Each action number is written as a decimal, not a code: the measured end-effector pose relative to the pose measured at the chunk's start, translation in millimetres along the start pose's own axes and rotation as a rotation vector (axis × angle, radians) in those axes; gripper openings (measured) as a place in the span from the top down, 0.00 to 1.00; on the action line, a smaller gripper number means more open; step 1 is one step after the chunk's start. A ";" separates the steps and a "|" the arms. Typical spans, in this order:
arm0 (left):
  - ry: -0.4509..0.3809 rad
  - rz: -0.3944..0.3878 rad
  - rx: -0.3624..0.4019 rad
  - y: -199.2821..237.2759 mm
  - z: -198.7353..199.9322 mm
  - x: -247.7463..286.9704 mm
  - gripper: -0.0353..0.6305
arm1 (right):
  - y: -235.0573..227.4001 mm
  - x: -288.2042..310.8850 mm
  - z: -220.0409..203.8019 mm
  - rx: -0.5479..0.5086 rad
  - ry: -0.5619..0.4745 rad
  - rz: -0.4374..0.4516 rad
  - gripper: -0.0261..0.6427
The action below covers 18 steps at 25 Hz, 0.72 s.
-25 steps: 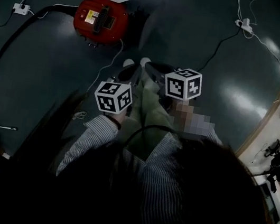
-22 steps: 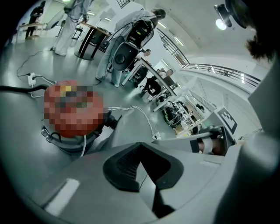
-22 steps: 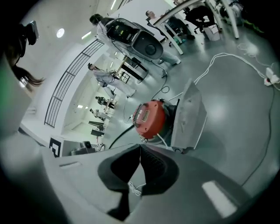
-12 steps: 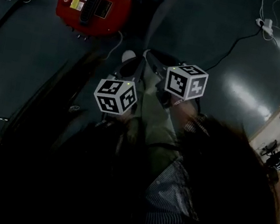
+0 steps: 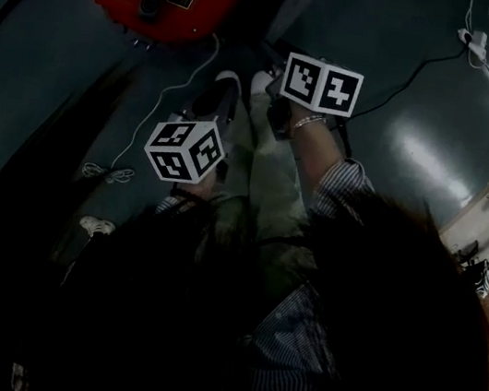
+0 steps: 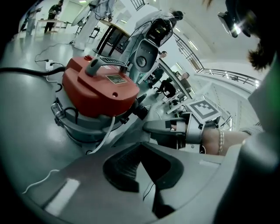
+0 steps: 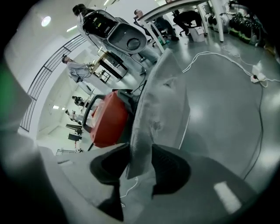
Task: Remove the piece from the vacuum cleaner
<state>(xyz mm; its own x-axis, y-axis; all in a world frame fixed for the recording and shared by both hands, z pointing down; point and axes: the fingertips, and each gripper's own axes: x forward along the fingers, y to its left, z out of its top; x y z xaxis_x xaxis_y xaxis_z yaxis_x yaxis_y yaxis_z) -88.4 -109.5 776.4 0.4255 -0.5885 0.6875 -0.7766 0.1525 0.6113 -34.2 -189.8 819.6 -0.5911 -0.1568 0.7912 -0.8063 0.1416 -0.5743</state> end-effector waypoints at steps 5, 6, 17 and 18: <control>-0.012 0.012 -0.006 3.9 4.9 -8.4 0.94 | -1.4 -9.0 1.1 -0.050 0.014 -0.023 0.92; -0.014 0.012 -0.010 4.1 5.8 -10.2 0.94 | -2.1 -15.5 2.0 -0.046 0.005 -0.024 0.92; -0.052 0.010 0.032 -17.1 48.8 -55.2 0.94 | -16.2 -119.2 34.6 0.016 -0.114 -0.029 0.92; -0.060 0.005 0.040 -23.5 56.7 -61.6 0.94 | -14.2 -133.4 38.6 0.022 -0.135 -0.031 0.92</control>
<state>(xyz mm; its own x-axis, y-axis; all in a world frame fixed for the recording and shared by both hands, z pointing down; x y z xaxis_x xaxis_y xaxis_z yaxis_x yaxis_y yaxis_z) -122.6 -121.8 697.4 0.3941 -0.6343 0.6651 -0.7970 0.1244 0.5910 55.3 -208.6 714.1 -0.5622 -0.2910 0.7741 -0.8237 0.1132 -0.5556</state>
